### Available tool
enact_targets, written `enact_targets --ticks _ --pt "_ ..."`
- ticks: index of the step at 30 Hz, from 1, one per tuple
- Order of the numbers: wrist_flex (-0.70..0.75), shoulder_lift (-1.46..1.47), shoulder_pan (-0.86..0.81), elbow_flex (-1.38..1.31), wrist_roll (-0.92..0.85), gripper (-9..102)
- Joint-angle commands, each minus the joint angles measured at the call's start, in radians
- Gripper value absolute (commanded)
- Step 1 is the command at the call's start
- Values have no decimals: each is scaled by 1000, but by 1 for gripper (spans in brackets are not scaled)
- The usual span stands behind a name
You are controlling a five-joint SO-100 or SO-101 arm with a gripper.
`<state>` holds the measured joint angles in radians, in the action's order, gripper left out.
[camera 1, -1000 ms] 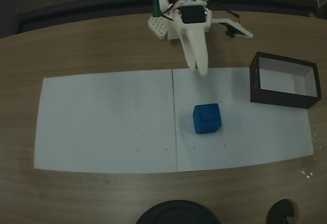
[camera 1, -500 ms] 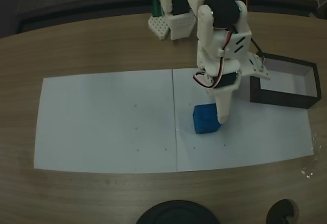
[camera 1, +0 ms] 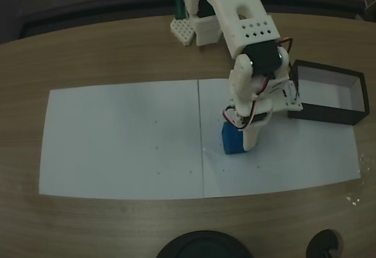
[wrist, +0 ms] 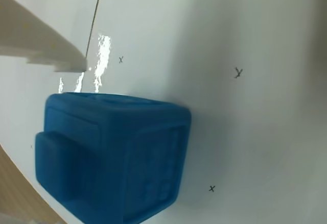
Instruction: Grab a blue square and put it in the box.
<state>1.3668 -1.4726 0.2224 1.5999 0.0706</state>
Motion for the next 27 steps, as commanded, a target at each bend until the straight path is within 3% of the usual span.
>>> enact_targets --ticks 1,5,11,20,23,27 --pt "-21 9 -9 -52 5 31" --pt "-44 57 -8 -54 2 29" --pt "-34 28 -14 -106 -5 8" --pt "347 -270 87 -690 -129 10" --pt "360 -390 161 -839 -172 10" --pt "359 -489 347 -845 -176 10"
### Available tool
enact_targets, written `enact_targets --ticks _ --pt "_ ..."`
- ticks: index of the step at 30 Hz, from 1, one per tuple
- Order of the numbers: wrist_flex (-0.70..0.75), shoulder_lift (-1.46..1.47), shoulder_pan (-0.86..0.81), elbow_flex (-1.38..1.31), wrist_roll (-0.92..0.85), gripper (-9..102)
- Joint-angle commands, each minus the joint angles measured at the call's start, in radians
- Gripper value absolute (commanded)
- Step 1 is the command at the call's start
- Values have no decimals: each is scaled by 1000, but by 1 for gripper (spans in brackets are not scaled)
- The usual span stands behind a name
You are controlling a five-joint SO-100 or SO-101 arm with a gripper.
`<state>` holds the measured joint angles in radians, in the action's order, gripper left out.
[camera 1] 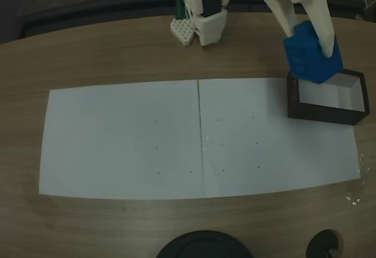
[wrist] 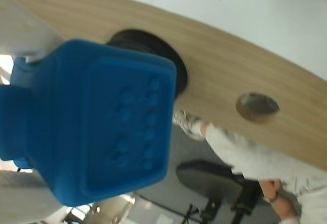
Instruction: Grab a blue square and put it in the box.
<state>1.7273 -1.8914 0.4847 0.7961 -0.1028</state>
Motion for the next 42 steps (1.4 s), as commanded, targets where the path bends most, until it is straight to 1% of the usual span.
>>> enact_targets --ticks 1,5,7,9,12,17,22,28,33,38,39,42 --pt "-2 -75 146 -18 -3 10" --pt "-3 -75 411 144 -25 10" --pt "-9 -72 499 235 -67 10" --pt "-51 -66 540 322 -78 10" --pt "-155 -40 546 439 -78 10" --pt "-391 25 549 611 -77 10" --pt "-518 135 541 680 -77 10" --pt "-583 250 537 664 -86 10" --pt "-589 268 509 664 -80 11" --pt "-583 262 453 664 -81 29" --pt "-580 261 446 666 -83 30" --pt "-574 256 443 666 -83 29"
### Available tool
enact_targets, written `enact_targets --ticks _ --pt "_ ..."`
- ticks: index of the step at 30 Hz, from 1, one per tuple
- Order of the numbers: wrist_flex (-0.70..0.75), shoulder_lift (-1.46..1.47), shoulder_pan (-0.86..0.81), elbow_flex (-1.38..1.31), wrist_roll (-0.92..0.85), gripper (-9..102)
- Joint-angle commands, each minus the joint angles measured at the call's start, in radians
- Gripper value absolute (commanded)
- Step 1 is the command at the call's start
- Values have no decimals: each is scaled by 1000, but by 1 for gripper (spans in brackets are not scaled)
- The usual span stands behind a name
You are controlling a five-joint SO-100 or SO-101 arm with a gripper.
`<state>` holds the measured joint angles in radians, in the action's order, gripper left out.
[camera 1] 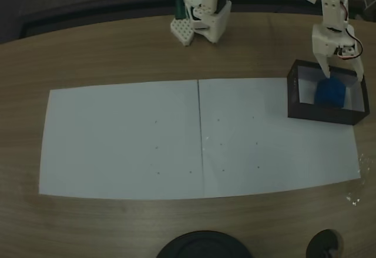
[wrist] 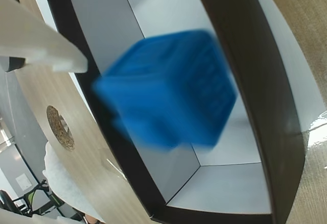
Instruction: Grab a blue square and put it in the box.
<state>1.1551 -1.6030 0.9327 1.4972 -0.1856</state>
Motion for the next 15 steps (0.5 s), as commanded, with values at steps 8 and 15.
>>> enact_targets --ticks 8,15 --pt "173 -255 -25 -86 6 11" --pt "364 -798 -325 -67 112 0"
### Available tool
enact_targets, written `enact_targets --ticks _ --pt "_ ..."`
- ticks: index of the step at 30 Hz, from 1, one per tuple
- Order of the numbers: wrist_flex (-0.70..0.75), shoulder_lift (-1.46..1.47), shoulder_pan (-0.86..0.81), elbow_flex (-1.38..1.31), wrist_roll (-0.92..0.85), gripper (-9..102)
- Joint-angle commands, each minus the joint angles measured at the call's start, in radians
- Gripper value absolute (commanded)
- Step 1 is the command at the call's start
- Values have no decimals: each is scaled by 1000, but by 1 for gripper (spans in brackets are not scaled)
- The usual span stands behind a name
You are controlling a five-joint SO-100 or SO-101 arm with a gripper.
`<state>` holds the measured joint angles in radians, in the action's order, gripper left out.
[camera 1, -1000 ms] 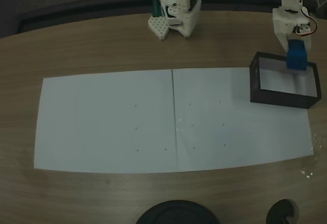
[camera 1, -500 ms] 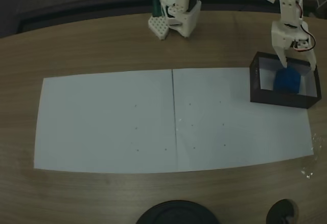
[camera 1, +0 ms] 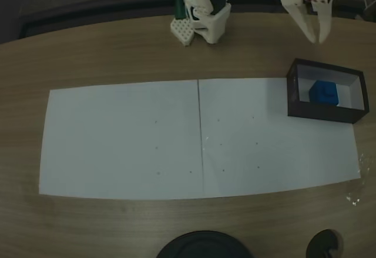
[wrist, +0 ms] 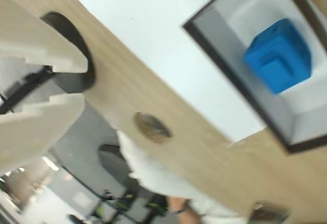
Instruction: Grab a blue square and put it in the box.
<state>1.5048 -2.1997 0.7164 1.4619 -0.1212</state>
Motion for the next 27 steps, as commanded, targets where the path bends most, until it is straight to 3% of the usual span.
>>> enact_targets --ticks 1,6,10,17,22,27 --pt "21 -281 -195 -8 75 0" --pt "0 -684 -606 276 112 0" --pt "-43 -962 -792 534 110 0" --pt "-140 -1278 -813 730 40 0" --pt "-179 -1275 -822 828 -46 0" --pt "-313 -1275 -821 962 -44 0"
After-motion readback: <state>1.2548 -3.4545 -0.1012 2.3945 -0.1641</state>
